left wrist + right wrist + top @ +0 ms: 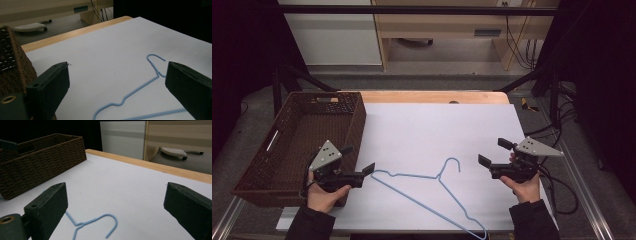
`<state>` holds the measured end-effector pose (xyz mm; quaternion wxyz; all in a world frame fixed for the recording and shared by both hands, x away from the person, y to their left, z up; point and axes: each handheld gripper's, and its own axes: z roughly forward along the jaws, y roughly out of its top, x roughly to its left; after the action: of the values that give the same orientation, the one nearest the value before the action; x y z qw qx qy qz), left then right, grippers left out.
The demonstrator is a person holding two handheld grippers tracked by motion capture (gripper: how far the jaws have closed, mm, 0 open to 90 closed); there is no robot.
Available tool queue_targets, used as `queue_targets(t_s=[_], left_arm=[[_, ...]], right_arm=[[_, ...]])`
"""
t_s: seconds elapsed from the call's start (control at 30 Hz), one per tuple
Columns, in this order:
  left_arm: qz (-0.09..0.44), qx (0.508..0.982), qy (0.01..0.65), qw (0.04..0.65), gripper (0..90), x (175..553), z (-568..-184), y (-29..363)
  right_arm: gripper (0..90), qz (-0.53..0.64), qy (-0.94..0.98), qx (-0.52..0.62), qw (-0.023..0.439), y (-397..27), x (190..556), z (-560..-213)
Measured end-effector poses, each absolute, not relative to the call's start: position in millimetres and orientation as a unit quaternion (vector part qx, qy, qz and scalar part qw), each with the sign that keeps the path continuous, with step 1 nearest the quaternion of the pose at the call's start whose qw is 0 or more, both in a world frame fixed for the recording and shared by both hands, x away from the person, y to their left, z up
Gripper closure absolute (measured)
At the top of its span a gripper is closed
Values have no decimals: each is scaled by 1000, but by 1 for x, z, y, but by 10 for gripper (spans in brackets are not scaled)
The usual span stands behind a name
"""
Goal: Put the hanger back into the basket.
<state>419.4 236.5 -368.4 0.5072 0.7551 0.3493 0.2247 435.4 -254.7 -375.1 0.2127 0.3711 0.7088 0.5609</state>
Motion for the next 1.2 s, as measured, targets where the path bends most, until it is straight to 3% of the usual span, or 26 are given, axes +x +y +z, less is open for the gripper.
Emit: queue_targets(t_s=[0.47, 1.2], left_arm=[[218, 762, 345, 502, 60, 418, -371, 230], [192, 793, 326, 477, 60, 420, -391, 199]], right_arm=[[75, 525, 734, 378, 206, -249, 436, -373], [102, 405, 824, 365, 156, -192, 441, -386]])
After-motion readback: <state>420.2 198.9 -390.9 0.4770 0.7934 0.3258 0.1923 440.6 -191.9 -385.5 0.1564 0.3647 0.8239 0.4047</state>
